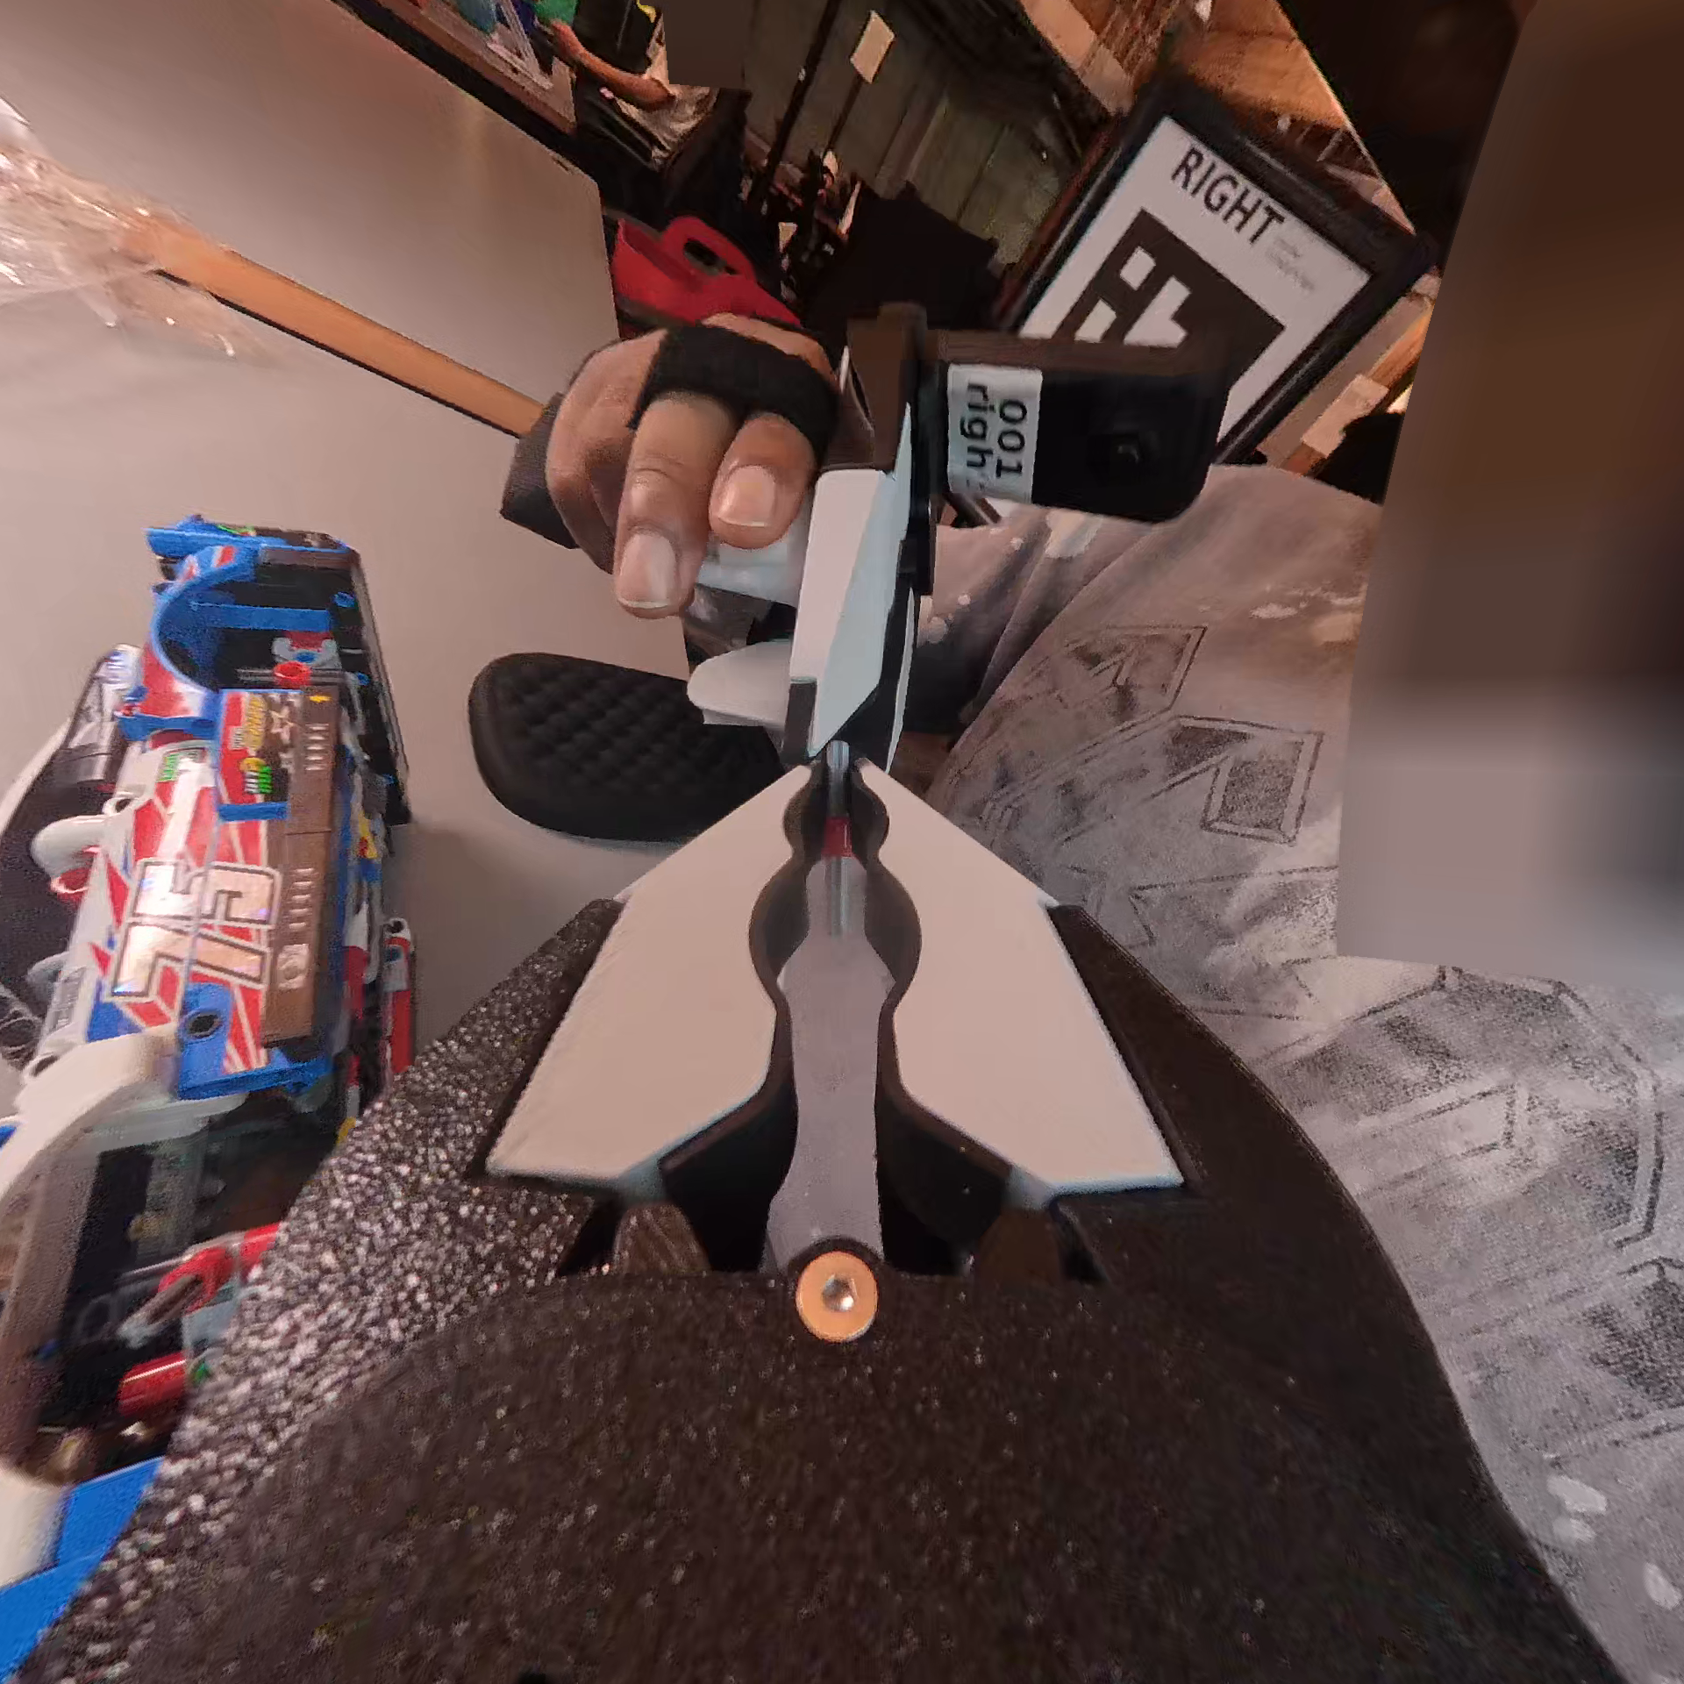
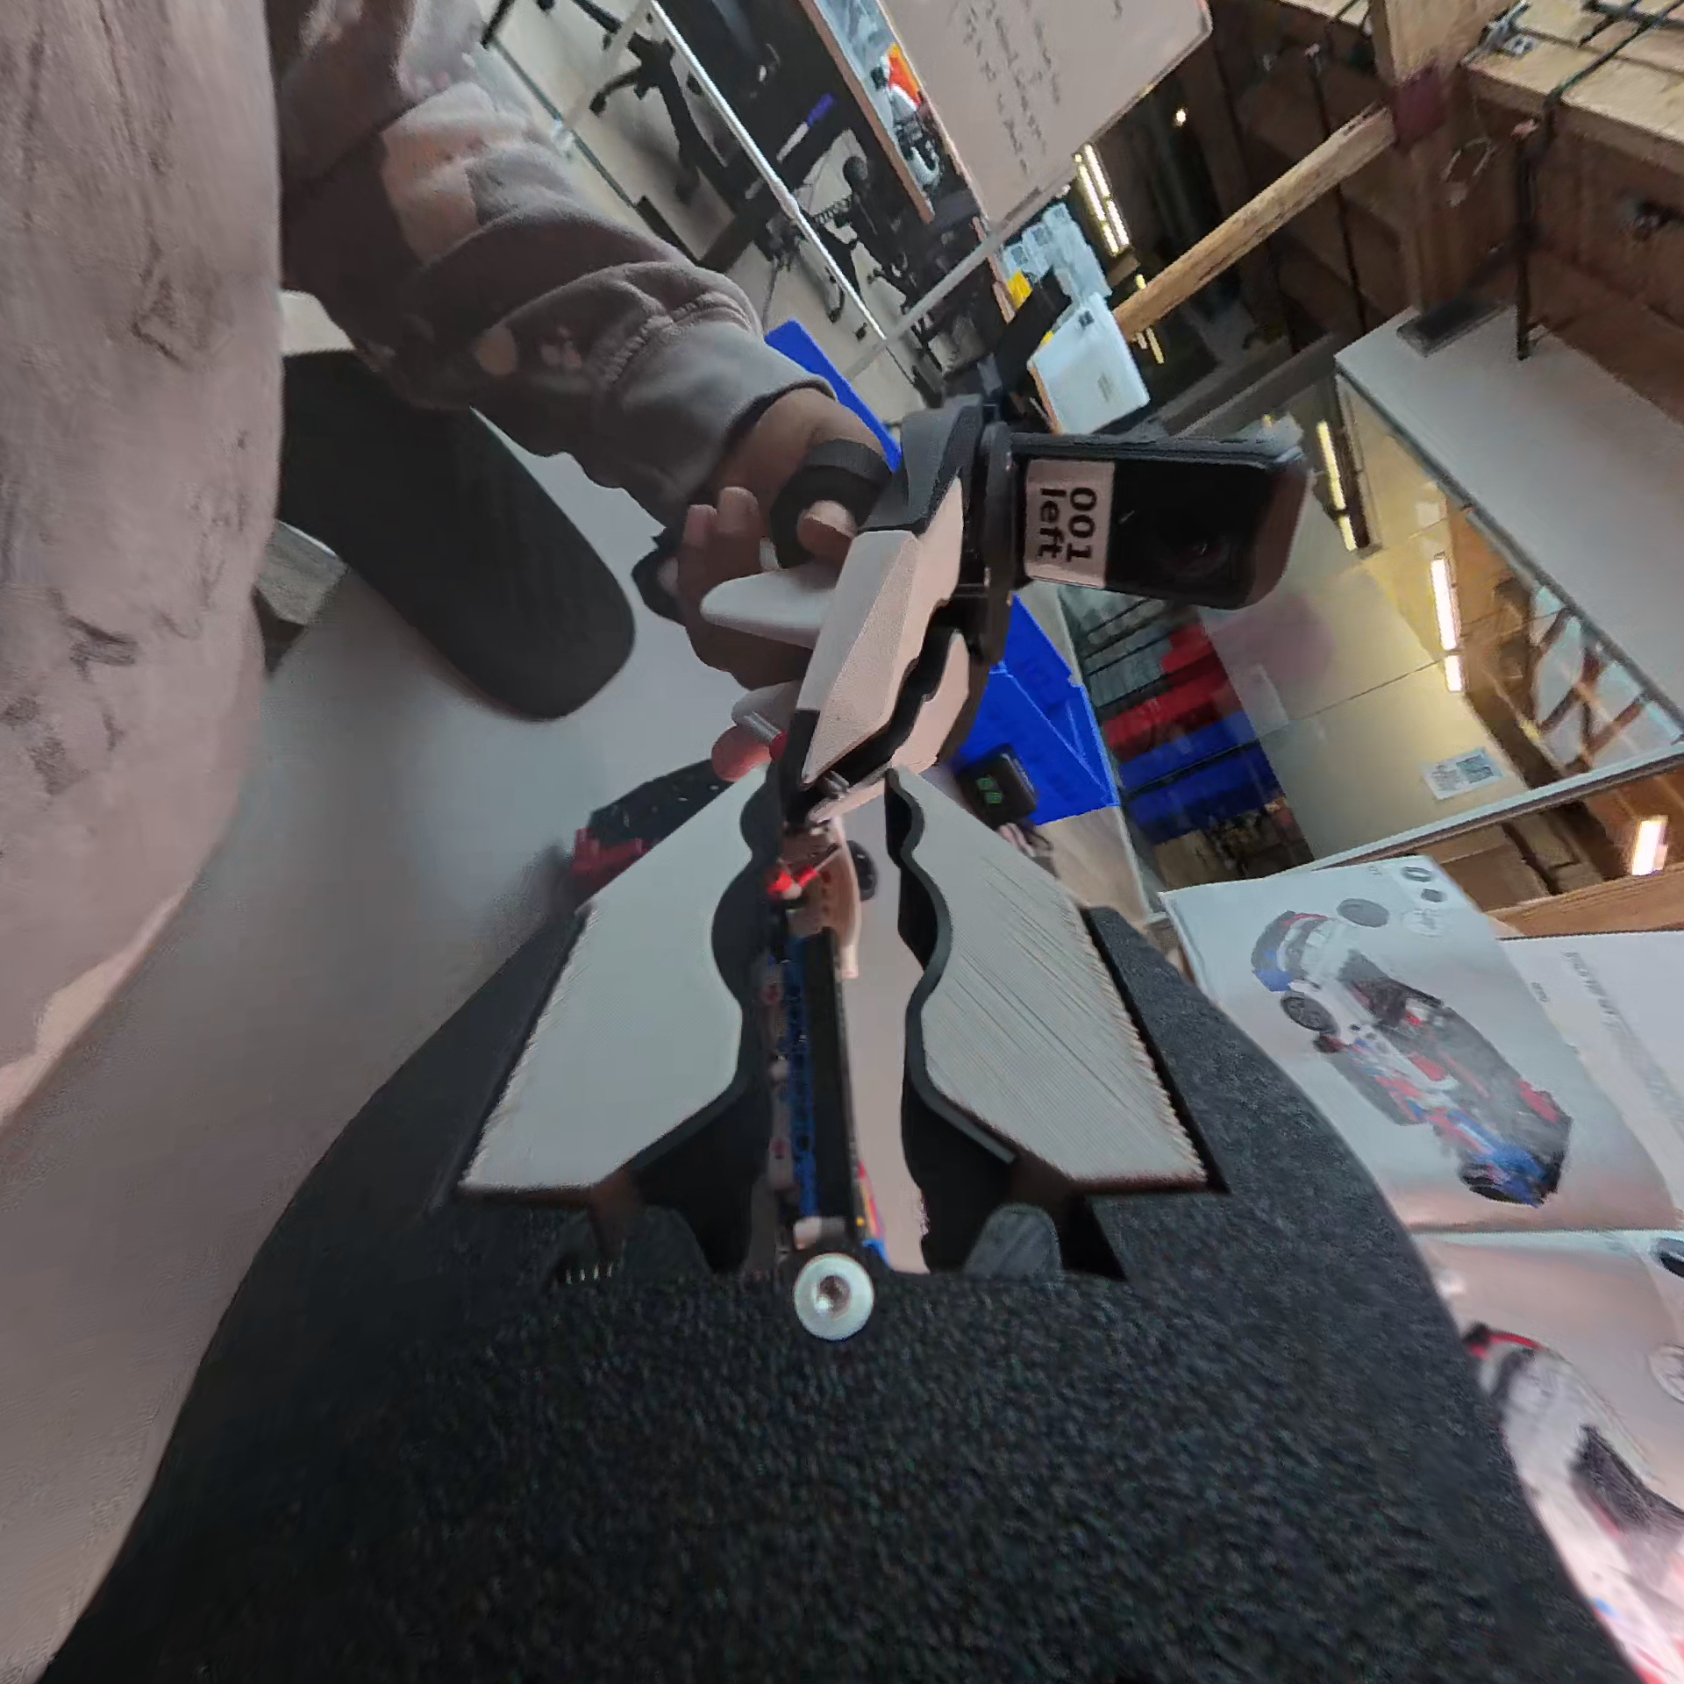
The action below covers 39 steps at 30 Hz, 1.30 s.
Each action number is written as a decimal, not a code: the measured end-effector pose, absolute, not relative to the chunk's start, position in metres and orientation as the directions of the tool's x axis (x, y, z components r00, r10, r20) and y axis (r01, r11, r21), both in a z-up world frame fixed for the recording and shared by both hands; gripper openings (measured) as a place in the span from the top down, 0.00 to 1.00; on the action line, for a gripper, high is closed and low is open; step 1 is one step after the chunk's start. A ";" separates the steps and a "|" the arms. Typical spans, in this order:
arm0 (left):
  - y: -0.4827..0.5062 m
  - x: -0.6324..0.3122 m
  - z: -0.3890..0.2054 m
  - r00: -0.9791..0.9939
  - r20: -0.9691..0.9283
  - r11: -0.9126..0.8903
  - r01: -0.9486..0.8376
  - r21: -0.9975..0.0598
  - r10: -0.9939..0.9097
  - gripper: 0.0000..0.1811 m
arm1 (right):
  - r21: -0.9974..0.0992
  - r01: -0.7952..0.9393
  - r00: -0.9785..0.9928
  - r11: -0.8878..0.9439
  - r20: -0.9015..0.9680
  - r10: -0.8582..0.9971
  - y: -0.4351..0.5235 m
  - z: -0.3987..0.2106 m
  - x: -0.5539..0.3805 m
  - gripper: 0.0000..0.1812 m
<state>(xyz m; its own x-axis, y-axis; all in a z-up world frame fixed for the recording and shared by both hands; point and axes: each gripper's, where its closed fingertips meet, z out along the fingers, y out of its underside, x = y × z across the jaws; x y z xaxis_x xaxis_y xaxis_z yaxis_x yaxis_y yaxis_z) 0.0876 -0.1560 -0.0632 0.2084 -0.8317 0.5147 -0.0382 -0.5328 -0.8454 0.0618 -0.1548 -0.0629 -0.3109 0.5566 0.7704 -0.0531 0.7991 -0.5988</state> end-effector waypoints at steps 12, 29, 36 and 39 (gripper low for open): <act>-0.148 0.095 -0.055 0.230 0.585 -0.563 0.161 -0.811 -0.777 0.96 | -0.485 -0.023 -0.108 0.874 0.871 0.480 -0.145 -0.058 0.073 0.95; -0.147 0.041 -0.116 0.692 0.148 -0.305 -0.110 -0.946 -0.707 0.91 | -0.787 0.394 -0.552 0.474 0.210 0.807 -0.133 -0.194 0.120 0.95; -0.153 0.043 -0.144 0.727 0.146 -0.342 -0.130 -0.931 -0.671 0.89 | -0.555 0.555 -0.737 0.620 0.018 0.676 -0.159 -0.259 0.131 0.96; -0.156 0.049 -0.147 0.733 0.118 -0.333 -0.155 -0.930 -0.670 0.89 | -0.535 0.571 -0.743 0.623 -0.014 0.669 -0.160 -0.259 0.131 0.98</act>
